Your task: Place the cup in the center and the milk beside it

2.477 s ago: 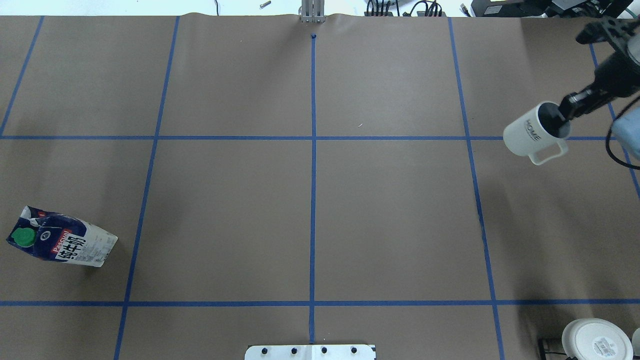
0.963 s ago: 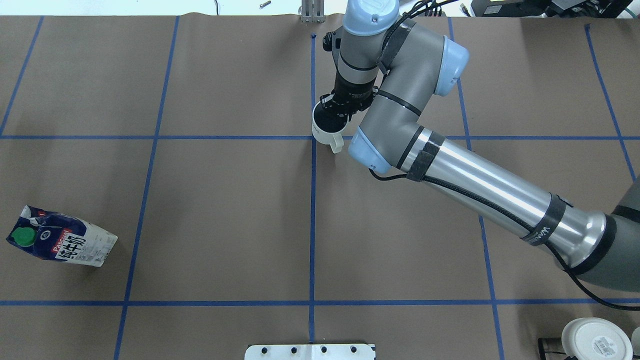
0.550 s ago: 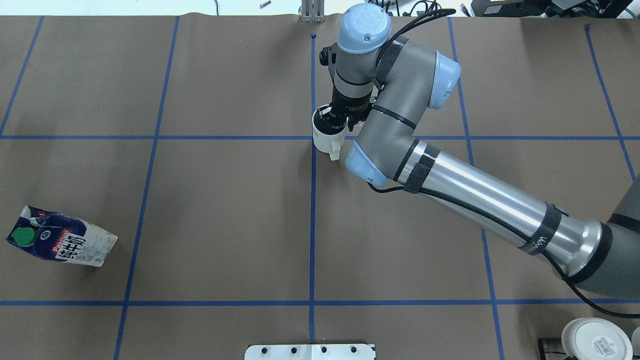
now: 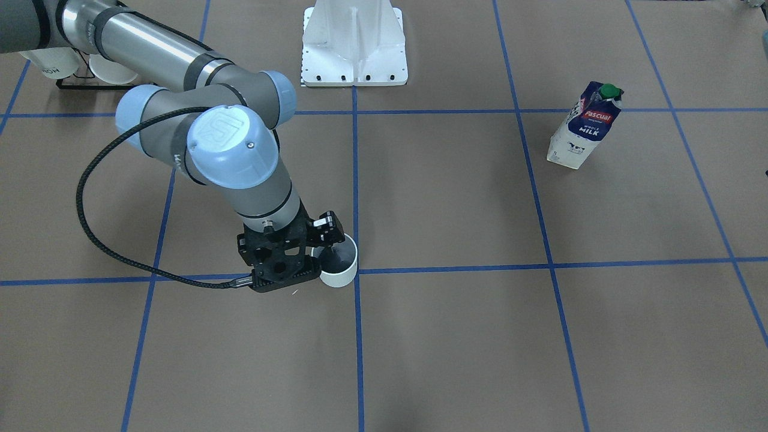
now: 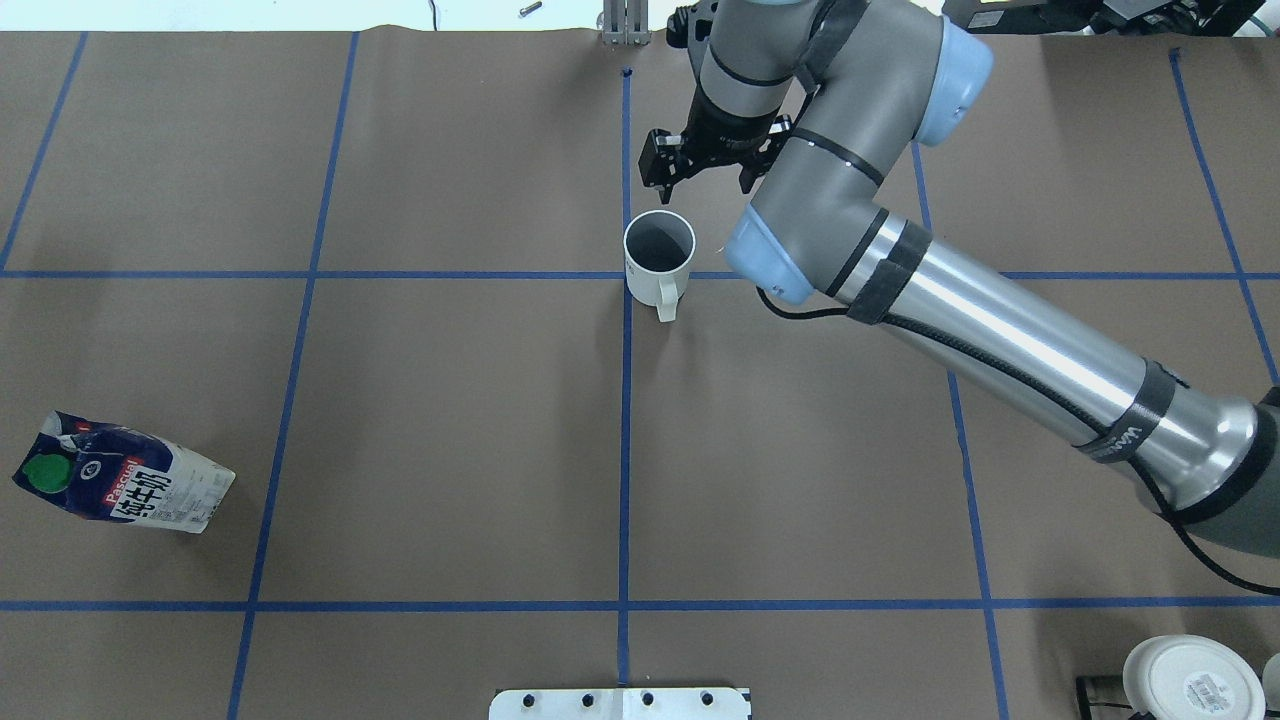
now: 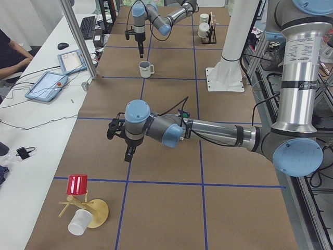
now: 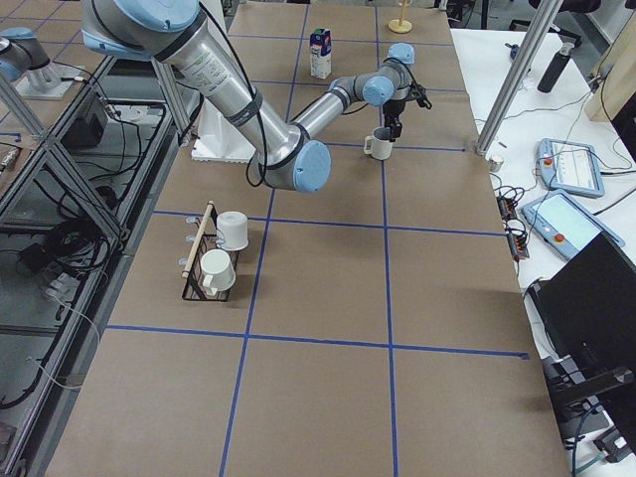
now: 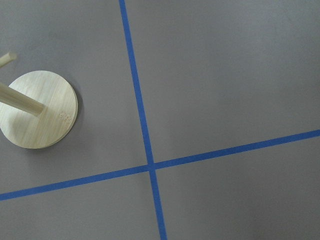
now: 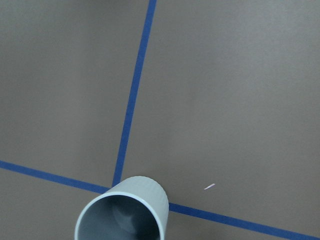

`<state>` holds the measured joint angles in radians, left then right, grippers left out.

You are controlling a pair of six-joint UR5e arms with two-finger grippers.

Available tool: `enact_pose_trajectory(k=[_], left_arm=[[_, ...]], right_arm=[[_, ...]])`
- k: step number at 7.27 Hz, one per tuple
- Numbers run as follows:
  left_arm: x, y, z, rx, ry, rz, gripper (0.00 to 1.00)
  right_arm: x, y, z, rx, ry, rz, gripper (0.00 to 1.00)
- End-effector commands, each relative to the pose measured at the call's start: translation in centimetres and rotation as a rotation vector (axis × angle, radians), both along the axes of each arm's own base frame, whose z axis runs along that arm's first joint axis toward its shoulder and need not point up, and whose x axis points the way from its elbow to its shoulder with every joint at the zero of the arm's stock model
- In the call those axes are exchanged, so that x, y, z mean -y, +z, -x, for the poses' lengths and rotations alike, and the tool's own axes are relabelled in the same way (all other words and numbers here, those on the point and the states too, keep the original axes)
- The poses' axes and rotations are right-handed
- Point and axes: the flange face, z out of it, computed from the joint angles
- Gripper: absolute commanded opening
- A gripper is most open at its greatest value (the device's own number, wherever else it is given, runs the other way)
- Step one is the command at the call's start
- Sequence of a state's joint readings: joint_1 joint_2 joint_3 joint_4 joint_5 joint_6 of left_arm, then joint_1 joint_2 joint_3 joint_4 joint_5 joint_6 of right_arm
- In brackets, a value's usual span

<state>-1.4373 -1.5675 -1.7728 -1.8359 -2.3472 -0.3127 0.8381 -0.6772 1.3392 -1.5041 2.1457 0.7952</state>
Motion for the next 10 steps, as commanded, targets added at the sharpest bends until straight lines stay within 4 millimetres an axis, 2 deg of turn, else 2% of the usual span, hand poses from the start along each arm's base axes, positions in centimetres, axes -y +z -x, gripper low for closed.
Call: enact_pose_trajectory(k=[1,2,3,4,5,6,7,10], left_arm=[[-5.5,-8.7,-4.7,-0.059,-0.006,0.028,0.98],[-8.6,-12.1,-6.8,-0.086,0.037,-0.005,0.98],[-12.1,-14.8,-10.2,-0.085,0.067,0.003,0.98],[-15.6,-16.1,-13.5,-0.021,0.111,-0.04,0.98],[-16.8,-16.1,-15.6,0.008,0.152,-0.066,0.98],[-17.4,-16.0,-17.2,0.026,0.186,-0.078,0.98],[-17.8,-15.4,-18.2,0.062,0.194,-0.093,0.98],[-18.0,-13.4,-18.4,0.096,0.212,-0.068,0.97]], right_arm=[[1.5,3.6,-7.4,0.032,0.038,0.042,1.0],[1.6,4.8,-9.3,0.048,0.039,0.065,1.0],[1.6,6.5,-11.6,0.049,0.06,0.076,1.0],[1.0,8.6,-13.6,0.047,0.071,0.094,1.0],[0.1,10.6,-14.9,0.038,0.082,0.104,1.0],[0.3,11.8,-16.4,0.033,0.089,0.103,1.0],[-0.3,12.9,-16.8,0.027,0.084,0.104,1.0],[-0.5,13.4,-16.9,0.026,0.083,0.111,1.0]])
